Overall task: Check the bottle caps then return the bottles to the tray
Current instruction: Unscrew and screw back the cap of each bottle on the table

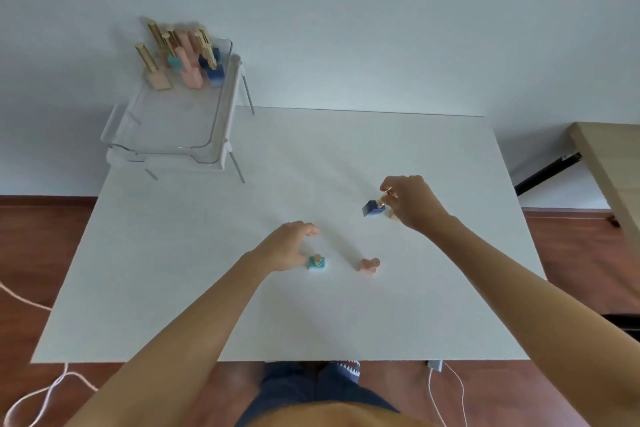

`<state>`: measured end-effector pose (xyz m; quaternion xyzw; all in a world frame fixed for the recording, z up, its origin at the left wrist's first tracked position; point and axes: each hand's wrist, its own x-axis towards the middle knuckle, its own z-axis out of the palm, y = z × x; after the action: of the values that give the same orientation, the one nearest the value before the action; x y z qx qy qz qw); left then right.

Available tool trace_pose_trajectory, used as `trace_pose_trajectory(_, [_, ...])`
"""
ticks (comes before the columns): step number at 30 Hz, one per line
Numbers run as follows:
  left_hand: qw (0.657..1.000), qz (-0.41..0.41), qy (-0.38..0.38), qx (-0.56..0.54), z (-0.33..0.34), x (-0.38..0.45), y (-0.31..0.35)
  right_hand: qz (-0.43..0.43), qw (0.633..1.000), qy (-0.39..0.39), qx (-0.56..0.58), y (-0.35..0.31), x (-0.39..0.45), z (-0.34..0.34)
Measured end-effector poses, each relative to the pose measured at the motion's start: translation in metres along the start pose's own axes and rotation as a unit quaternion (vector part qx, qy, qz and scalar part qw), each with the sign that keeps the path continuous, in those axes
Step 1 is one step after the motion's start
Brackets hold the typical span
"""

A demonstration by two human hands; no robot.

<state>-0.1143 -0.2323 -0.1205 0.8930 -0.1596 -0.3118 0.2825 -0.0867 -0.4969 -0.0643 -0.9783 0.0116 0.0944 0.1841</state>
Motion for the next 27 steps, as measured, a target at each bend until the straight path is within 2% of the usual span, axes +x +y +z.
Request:
trace_pose_trajectory(2, [1.000,-0.006,-0.004,-0.017,0.016,-0.001,-0.008,0.007,0.999,-0.008,-0.035,0.001,0.006,0.011])
trace_pose_trajectory(6, [0.997,-0.004,0.056,-0.058,0.043,0.000,-0.015,0.010,0.996,-0.021,-0.088,0.000,0.012,0.027])
trace_pose_trajectory(12, [0.990,0.009,0.118,-0.081,0.061,0.009,-0.019,-0.036,0.988,-0.027,-0.150,0.001,0.016,0.035])
trace_pose_trajectory(17, [0.982,-0.011,0.150,-0.112,0.067,0.010,-0.024,-0.030,0.986,-0.023,-0.160,0.004,0.014,0.040])
trace_pose_trajectory(21, [0.981,-0.039,0.172,-0.079,0.056,0.006,-0.018,-0.030,0.984,-0.031,-0.173,0.002,0.010,0.037])
trace_pose_trajectory(23, [0.979,-0.036,0.192,-0.064,0.041,0.003,-0.009,-0.059,0.990,-0.016,-0.124,-0.006,0.001,0.030])
trace_pose_trajectory(25, [0.977,-0.019,0.210,-0.036,0.021,0.001,0.004,-0.120,0.993,-0.010,-0.010,-0.023,-0.012,0.020])
trace_pose_trajectory(27, [0.975,0.003,0.223,0.004,0.000,0.000,0.020,-0.193,0.977,-0.036,0.082,-0.041,-0.028,0.005])
